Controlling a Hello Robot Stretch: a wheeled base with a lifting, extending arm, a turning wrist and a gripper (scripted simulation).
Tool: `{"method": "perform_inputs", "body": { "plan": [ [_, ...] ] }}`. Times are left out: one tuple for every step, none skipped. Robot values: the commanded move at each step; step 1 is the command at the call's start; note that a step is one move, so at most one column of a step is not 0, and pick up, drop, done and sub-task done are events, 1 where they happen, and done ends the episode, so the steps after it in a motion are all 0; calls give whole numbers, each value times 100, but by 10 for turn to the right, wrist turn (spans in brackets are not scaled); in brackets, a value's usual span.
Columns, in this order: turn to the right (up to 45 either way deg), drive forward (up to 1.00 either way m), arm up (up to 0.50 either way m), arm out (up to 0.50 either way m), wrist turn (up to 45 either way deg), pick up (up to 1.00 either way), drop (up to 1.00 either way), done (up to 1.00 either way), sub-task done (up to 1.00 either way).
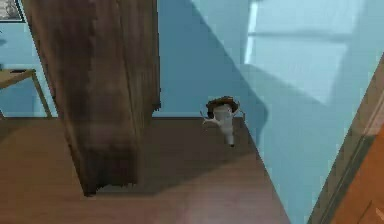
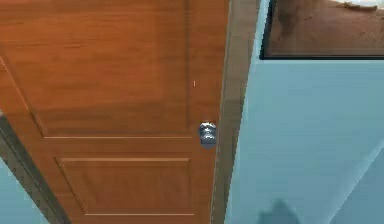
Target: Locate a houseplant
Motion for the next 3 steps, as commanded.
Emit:
{"method": "perform_inputs", "body": {
  "plan": [
    [-450, 0, 0, 0, 0, 0, 0, 0, 0],
    [-30, 0, 0, 0, 0, 0, 0, 0, 0],
    [-120, 0, 0, 0, 0, 0, 0, 0, 0]
  ]
}}
